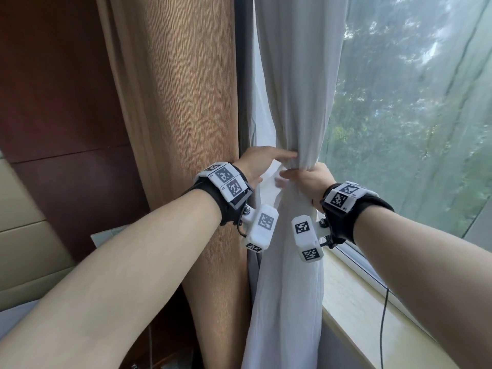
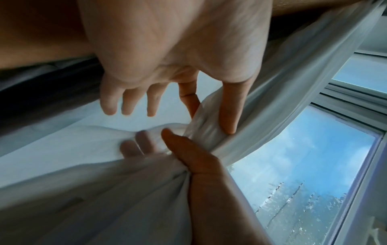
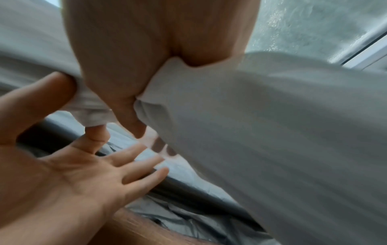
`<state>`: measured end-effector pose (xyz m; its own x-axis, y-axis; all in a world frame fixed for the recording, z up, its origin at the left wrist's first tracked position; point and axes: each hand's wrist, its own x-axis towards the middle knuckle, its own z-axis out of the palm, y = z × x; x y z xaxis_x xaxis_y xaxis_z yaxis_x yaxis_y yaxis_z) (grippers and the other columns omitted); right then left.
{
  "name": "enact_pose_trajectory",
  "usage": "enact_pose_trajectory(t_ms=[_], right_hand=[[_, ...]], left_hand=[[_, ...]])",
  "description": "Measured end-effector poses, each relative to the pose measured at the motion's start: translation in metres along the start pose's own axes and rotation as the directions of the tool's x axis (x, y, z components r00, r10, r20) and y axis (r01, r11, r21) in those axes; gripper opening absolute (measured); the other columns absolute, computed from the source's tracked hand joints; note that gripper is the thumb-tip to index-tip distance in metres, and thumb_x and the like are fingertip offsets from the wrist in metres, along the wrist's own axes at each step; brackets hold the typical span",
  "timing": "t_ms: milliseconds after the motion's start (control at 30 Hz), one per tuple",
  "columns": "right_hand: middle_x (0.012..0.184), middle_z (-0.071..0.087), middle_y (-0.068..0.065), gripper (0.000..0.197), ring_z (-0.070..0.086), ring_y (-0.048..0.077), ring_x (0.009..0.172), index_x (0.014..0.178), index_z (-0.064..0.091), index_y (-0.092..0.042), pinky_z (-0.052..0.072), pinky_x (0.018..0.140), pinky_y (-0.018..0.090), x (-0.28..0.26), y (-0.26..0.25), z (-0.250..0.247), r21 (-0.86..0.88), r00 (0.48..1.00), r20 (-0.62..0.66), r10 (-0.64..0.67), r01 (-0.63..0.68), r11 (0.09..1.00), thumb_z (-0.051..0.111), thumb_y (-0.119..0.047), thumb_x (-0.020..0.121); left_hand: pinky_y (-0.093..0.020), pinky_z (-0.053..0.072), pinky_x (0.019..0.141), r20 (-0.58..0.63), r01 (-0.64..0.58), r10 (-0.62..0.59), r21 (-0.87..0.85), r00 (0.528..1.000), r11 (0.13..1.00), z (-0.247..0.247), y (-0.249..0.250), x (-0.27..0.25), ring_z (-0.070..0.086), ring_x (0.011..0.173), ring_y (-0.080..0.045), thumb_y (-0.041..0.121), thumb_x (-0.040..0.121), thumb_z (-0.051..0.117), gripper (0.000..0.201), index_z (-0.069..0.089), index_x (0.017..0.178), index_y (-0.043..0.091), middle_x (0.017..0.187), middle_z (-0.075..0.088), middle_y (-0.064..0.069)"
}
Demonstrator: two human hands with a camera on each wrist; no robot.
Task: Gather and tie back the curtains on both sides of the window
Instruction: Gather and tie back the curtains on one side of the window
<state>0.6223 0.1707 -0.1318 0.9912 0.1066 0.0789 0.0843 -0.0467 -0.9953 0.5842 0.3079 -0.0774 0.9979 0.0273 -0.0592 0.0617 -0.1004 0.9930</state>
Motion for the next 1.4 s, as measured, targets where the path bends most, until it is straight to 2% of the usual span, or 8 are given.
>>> enact_pose_trajectory(t_ms=[100, 267, 533, 667, 900, 1067, 1267, 1400], right_hand=[[0.082, 0.076, 0.010, 0.005, 0.068, 0.017, 0.070, 0.084, 0.076, -0.006, 0.053, 0.072, 0.032, -0.006, 0.000, 0.002, -0.025, 0.997, 0.045, -0.063, 0.064, 0.998, 0.079, -0.007, 0.088], [0.080, 0.074, -0.008, 0.025, 0.069, 0.001, 0.069, 0.095, 0.074, -0.014, 0.053, 0.062, 0.016, -0.012, -0.006, 0.001, 0.008, 0.993, 0.031, -0.116, 0.116, 0.993, 0.079, 0.007, 0.083], [0.082, 0.072, 0.006, 0.021, 0.067, 0.021, 0.072, 0.091, 0.079, -0.009, 0.055, 0.070, 0.035, -0.012, -0.009, 0.002, -0.061, 1.000, -0.011, 0.027, -0.028, 0.998, 0.087, -0.007, 0.072], [0.074, 0.073, 0.009, 0.032, 0.071, 0.030, 0.071, 0.081, 0.077, -0.009, 0.062, 0.073, 0.047, -0.012, -0.011, 0.000, -0.083, 0.997, -0.039, 0.071, -0.074, 0.994, 0.082, -0.019, 0.051], [0.077, 0.070, 0.010, 0.028, 0.069, 0.032, 0.074, 0.083, 0.075, -0.004, 0.059, 0.073, 0.043, -0.012, -0.011, -0.004, -0.065, 0.995, -0.094, 0.042, -0.048, 0.997, 0.080, -0.014, 0.057], [0.067, 0.061, 0.009, 0.008, 0.060, 0.028, 0.067, 0.065, 0.065, -0.009, 0.051, 0.062, 0.037, -0.012, -0.008, -0.004, -0.044, 0.993, -0.114, 0.022, -0.027, 0.999, 0.072, -0.005, 0.066], [0.071, 0.063, 0.010, 0.033, 0.059, 0.029, 0.070, 0.076, 0.069, -0.009, 0.048, 0.067, 0.040, -0.014, -0.010, 0.000, -0.020, 0.998, -0.005, 0.057, -0.058, 0.998, 0.068, -0.015, 0.043], [0.081, 0.080, 0.002, 0.017, 0.076, 0.028, 0.081, 0.082, 0.078, -0.012, 0.061, 0.086, 0.043, -0.016, -0.009, 0.001, 0.026, 0.994, 0.108, -0.017, 0.015, 1.000, 0.080, 0.000, 0.069]], left_hand=[[-0.040, 0.057, 0.095, 0.033, -0.017, 0.018, -0.045, 0.999, 0.999, 0.000, -0.004, 0.003, 0.066, 0.097, -0.027, 0.017, 0.092, 0.074, 0.020, 0.070, 0.109, 0.007, 0.103, 0.069, -0.005], [-0.027, 0.055, 0.068, -0.029, -0.075, 0.074, -0.033, 0.997, 0.997, -0.003, -0.007, 0.005, 0.066, 0.076, -0.023, 0.013, 0.088, 0.079, 0.015, 0.065, 0.093, 0.009, 0.093, 0.070, -0.013], [-0.027, 0.042, 0.073, -0.015, 0.014, -0.013, 0.077, 1.000, 0.997, 0.003, -0.001, -0.001, 0.060, 0.082, -0.016, 0.030, 0.092, 0.073, 0.016, 0.071, 0.102, 0.017, 0.085, 0.066, 0.000], [-0.006, 0.041, 0.052, -0.057, -0.054, 0.060, 0.092, 0.997, 0.994, 0.004, 0.003, -0.001, 0.052, 0.078, -0.003, 0.018, 0.095, 0.072, 0.027, 0.069, 0.121, 0.011, 0.090, 0.062, 0.009], [-0.038, 0.051, 0.105, 0.028, 0.011, -0.011, -0.012, 1.000, 1.000, 0.005, -0.004, -0.005, 0.063, 0.107, -0.027, 0.025, 0.094, 0.075, 0.041, 0.067, 0.128, 0.005, 0.132, 0.070, -0.011], [-0.030, 0.053, 0.074, -0.024, 0.003, -0.001, 0.072, 1.000, 0.997, 0.001, -0.004, -0.002, 0.070, 0.096, -0.023, 0.039, 0.086, 0.083, 0.044, 0.067, 0.116, 0.012, 0.108, 0.072, -0.006], [-0.041, 0.045, 0.106, 0.000, 0.083, -0.084, 0.114, 0.997, 0.990, -0.005, -0.008, -0.002, 0.054, 0.128, -0.024, 0.051, 0.086, 0.078, 0.043, 0.055, 0.115, 0.028, 0.141, 0.053, -0.003], [-0.037, 0.045, 0.100, 0.132, 0.066, -0.072, 0.052, 0.989, 0.997, -0.003, -0.012, -0.001, 0.061, 0.115, -0.020, 0.045, 0.092, 0.072, 0.040, 0.065, 0.125, 0.024, 0.131, 0.064, -0.004]])
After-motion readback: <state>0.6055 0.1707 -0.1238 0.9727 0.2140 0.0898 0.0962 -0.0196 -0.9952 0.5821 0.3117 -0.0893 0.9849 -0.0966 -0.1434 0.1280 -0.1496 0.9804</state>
